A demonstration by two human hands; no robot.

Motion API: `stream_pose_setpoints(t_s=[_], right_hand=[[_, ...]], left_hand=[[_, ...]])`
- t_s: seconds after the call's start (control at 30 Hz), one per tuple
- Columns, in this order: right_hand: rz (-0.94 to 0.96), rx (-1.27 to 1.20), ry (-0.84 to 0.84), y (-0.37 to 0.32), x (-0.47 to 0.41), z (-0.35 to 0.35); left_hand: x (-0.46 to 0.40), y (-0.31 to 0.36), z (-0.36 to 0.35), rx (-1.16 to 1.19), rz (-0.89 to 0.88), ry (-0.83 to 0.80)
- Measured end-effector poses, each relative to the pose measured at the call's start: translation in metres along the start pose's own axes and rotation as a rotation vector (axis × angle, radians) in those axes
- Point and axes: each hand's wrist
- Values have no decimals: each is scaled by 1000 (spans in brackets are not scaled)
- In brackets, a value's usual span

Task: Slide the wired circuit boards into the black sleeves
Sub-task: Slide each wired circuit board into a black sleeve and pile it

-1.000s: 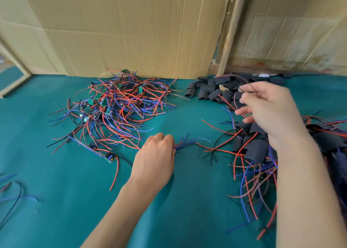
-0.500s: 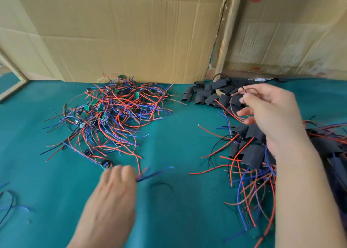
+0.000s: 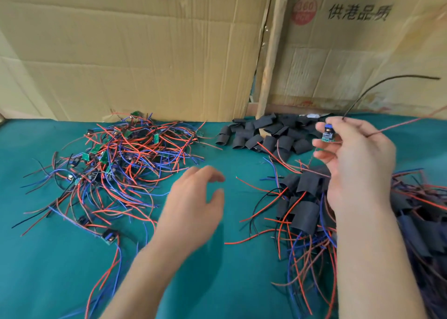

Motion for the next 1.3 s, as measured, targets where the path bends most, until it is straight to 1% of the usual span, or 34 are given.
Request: stream_pose_setpoints(t_s=[0.1, 0.2, 0.27, 0.33, 0.37, 0.43, 0.5, 0.57, 0.6, 0.67, 0.73, 0.8, 0.9, 0.97, 1.0, 1.03, 1.07, 1.1, 1.13, 1.2, 1.23, 1.27, 1.3], right_hand=[[49, 27, 33, -5, -2, 3], [47, 12, 26, -12, -2, 4], [48, 12, 18, -15, -1, 4], [50, 24, 14, -16, 0, 6], [47, 30, 12, -16, 0, 7], [34, 37, 10, -15, -1, 7], [23, 46, 14, -13, -2, 7], [15, 51, 1, -11, -2, 6], [15, 63, -18, -10, -2, 6], [11, 115, -76, -8, -1, 4], [1, 180, -130, -5, 0, 4], [8, 260, -176, -2, 0, 3], [49, 382, -262, 4, 2, 3], [57, 441, -303, 7, 2, 3], [60, 469, -321, 9, 2, 4], [63, 494, -347, 9, 1, 4], [61, 515, -381, 9, 1, 4], [53, 540, -417, 8, 2, 4], [37, 569, -456, 9, 3, 3], [-17, 608, -540, 10, 6, 2], [-60, 628, -584, 11, 7, 1], [-109, 657, -630, 11, 9, 0], [-162, 690, -674, 10, 10, -1]], left_hand=[[-73, 26, -38, 77, 26, -11], [-131, 37, -72, 43, -31, 7], [-156, 34, -91, -46, -102, -50], [-173, 27, -104, -198, -183, -148], [-179, 24, -107, -264, -216, -179], [-187, 20, -108, -315, -262, -176], [-190, 20, -105, -275, -275, -141], [-191, 22, -100, -210, -227, -110], [-191, 22, -98, -197, -198, -119], [-195, 23, -95, -254, -181, -201], [-198, 27, -91, -369, -207, -296], [-199, 31, -88, -431, -219, -350], [-199, 32, -87, -480, -202, -377], [-193, 31, -80, -470, -174, -327], [-189, 30, -75, -396, -148, -264], [-182, 27, -71, -257, -97, -186], [-171, 25, -66, -48, -23, -120], [-156, 23, -59, 250, 51, -87], [-138, 22, -52, 610, 107, -90], [-99, 20, -43, 1295, 167, -202], [-80, 17, -41, 1538, 169, -250], [-62, 15, -40, 1692, 169, -256], [-48, 14, -40, 1790, 178, -231]])
Point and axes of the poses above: each hand's wrist, its own x-axis away from the middle knuckle, its own z-axis out of the back of the hand, y = z × x, and after that the axes turned 13 degrees about -x, right-handed
